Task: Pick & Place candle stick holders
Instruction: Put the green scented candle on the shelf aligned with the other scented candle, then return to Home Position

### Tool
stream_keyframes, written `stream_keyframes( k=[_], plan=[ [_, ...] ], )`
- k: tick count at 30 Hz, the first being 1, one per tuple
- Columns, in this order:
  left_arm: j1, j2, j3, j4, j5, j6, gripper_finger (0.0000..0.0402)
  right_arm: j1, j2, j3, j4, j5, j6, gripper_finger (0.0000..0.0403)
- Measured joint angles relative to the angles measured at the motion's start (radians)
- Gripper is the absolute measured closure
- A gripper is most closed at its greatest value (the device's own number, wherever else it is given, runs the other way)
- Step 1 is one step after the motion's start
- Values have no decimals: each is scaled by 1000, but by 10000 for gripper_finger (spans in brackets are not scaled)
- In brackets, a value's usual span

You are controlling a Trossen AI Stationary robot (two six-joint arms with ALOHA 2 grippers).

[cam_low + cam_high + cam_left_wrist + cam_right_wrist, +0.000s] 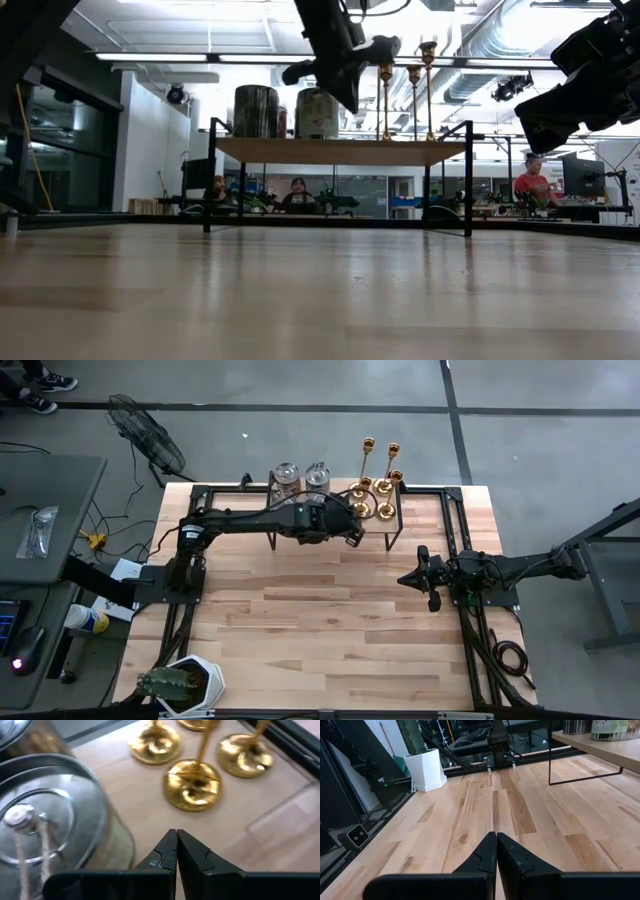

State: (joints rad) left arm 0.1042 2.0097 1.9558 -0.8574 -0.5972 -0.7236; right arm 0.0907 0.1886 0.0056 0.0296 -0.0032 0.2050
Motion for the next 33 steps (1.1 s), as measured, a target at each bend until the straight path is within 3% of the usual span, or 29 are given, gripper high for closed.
stream_keyframes(
  k=[9, 23, 33],
  plan=[
    [0, 0, -3, -58, -90, -98, 401, 0, 0, 0, 0, 0, 0, 399],
    [0, 0, -3, -219, -143, -246, 401, 0, 0, 0, 0, 0, 0, 399],
    [-21, -7, 9, -226, -158, -246, 402, 0, 0, 0, 0, 0, 0, 399]
  ],
)
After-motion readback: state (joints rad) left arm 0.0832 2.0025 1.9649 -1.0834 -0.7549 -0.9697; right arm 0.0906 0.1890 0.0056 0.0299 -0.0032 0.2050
